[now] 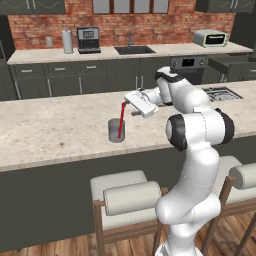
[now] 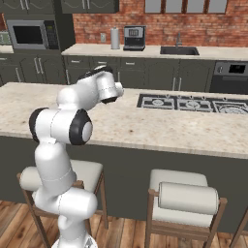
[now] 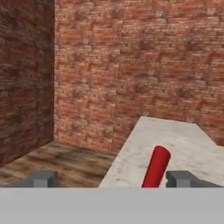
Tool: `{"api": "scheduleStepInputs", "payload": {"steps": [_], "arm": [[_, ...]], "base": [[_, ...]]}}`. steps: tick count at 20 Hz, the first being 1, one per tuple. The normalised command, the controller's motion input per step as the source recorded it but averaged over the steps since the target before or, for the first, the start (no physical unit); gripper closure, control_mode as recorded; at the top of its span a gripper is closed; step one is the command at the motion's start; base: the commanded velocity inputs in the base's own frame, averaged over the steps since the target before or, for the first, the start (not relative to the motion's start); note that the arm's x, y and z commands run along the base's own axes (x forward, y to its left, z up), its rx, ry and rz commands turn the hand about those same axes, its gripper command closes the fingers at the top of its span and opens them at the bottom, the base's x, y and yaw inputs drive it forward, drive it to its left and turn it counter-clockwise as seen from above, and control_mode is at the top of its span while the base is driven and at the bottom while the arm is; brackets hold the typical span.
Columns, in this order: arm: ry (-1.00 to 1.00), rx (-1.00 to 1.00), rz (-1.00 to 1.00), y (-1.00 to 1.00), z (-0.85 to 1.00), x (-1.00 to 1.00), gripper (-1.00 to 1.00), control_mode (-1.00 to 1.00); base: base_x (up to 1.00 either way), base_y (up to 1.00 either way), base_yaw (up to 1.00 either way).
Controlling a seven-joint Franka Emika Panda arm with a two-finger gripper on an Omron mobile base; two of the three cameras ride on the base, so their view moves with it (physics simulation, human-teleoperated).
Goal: Take a straw from the drawer in front and place it inside the glass cup on the dining counter.
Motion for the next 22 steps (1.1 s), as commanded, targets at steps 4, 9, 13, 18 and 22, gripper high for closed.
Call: {"api": "scheduleStepInputs", "payload": {"steps": [4, 9, 13, 18, 22], "arm": [[-0.15, -0.22, -0.01, -0.24, 0.0, 0.0, -1.0, -1.0], [-0.16, -0.21, 0.0, -0.17, 0.0, 0.0, -1.0, -1.0], [-0.17, -0.22, 0.0, -0.15, 0.0, -0.04, -1.0, -1.0], [-0.19, -0.22, 0.0, -0.14, 0.05, -0.52, -1.0, -1.0], [-0.19, -0.19, 0.0, -0.15, 0.07, -0.96, -1.0, -1.0]], "base": [[0.0, 0.0, 0.0], [0.0, 0.0, 0.0], [0.0, 0.0, 0.0], [0.0, 0.0, 0.0], [0.0, 0.0, 0.0]]}}
